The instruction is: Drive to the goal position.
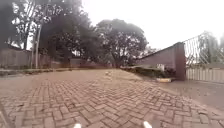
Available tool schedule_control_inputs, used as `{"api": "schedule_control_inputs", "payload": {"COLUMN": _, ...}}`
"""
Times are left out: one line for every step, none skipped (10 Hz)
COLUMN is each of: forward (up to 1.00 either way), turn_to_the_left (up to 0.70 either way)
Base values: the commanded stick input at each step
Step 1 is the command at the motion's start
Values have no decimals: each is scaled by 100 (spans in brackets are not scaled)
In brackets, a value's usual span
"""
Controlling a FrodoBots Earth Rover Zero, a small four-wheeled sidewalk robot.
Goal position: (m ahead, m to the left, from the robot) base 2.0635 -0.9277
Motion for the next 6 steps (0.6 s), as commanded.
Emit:
{"api": "schedule_control_inputs", "payload": {"forward": 50, "turn_to_the_left": 0}}
{"api": "schedule_control_inputs", "payload": {"forward": 50, "turn_to_the_left": 0}}
{"api": "schedule_control_inputs", "payload": {"forward": 50, "turn_to_the_left": 0}}
{"api": "schedule_control_inputs", "payload": {"forward": 50, "turn_to_the_left": 0}}
{"api": "schedule_control_inputs", "payload": {"forward": 50, "turn_to_the_left": 0}}
{"api": "schedule_control_inputs", "payload": {"forward": 50, "turn_to_the_left": 0}}
